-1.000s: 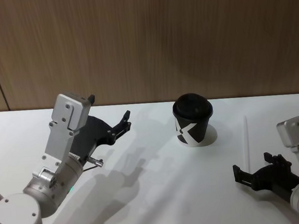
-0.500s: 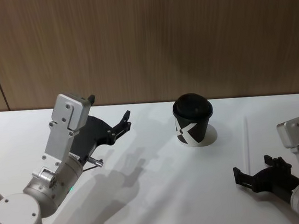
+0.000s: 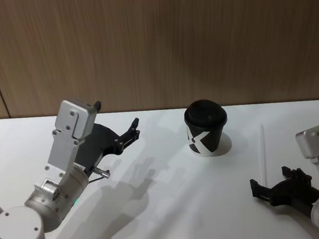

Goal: Pick up the straw with one hand, pass it to the other hand, and insert it into the cup.

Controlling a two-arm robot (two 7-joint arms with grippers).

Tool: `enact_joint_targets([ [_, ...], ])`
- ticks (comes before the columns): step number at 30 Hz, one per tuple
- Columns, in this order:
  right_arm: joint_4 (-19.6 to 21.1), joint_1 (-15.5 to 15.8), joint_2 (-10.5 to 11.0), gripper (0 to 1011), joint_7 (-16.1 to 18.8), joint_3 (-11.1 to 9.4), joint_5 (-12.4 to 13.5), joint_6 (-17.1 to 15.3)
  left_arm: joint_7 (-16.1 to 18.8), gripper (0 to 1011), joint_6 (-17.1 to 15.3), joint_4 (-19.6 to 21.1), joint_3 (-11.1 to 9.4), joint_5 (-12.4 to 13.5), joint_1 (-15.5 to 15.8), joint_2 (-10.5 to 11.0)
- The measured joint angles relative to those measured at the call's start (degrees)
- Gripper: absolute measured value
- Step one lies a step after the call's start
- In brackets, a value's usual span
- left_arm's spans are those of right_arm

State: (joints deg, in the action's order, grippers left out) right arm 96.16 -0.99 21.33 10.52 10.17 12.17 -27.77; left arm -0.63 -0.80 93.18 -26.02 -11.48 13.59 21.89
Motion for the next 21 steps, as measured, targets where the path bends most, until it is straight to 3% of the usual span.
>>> enact_joint_targets([
  [7, -0.1, 0.0, 0.0, 861, 0.3, -0.1, -0.2, 0.1, 0.0, 1003, 0.0, 0.0, 0.0, 0.0, 0.0, 0.0],
  [21, -0.2, -0.1, 0.0, 387, 0.4, -0.2, -0.3, 0.2, 0.0, 1003, 0.0, 0.0, 0.0, 0.0, 0.0, 0.0],
])
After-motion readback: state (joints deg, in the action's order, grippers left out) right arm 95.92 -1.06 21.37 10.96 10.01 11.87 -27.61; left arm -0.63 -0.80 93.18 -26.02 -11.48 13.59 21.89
